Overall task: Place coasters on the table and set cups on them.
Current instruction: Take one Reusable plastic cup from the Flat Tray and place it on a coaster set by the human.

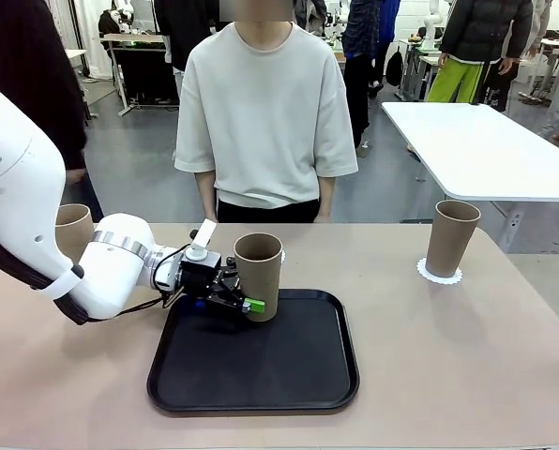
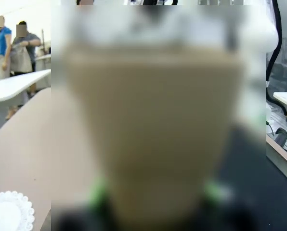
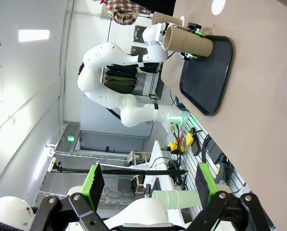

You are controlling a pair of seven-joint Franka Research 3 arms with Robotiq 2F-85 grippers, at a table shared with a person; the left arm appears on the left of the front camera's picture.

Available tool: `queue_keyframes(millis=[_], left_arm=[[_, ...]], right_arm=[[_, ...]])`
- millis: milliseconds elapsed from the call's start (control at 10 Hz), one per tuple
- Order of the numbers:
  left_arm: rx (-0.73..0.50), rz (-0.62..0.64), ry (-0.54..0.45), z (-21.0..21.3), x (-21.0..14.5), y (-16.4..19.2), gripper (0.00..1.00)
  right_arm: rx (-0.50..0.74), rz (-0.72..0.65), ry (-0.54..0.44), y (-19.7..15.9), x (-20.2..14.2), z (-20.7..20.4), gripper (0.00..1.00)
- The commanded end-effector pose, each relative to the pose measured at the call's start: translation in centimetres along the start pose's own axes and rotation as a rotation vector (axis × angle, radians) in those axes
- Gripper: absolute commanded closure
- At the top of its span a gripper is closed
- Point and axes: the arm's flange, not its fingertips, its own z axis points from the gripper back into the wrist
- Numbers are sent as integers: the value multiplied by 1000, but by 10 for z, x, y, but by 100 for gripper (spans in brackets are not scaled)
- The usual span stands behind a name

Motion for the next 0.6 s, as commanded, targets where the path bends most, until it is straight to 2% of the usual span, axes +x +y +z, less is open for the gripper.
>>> queue_keyframes(millis=[0,100,300,500], left_arm=[[33,-15,-27,-3,0,5,63],[33,-15,-28,-3,2,4,100],[30,-23,-20,-2,6,-1,100],[-21,6,3,6,33,-11,100]], right_arm=[[6,0,1,2,-1,0,0],[6,0,1,2,-1,0,0],[6,0,1,2,-1,0,0],[6,0,1,2,-1,0,0]])
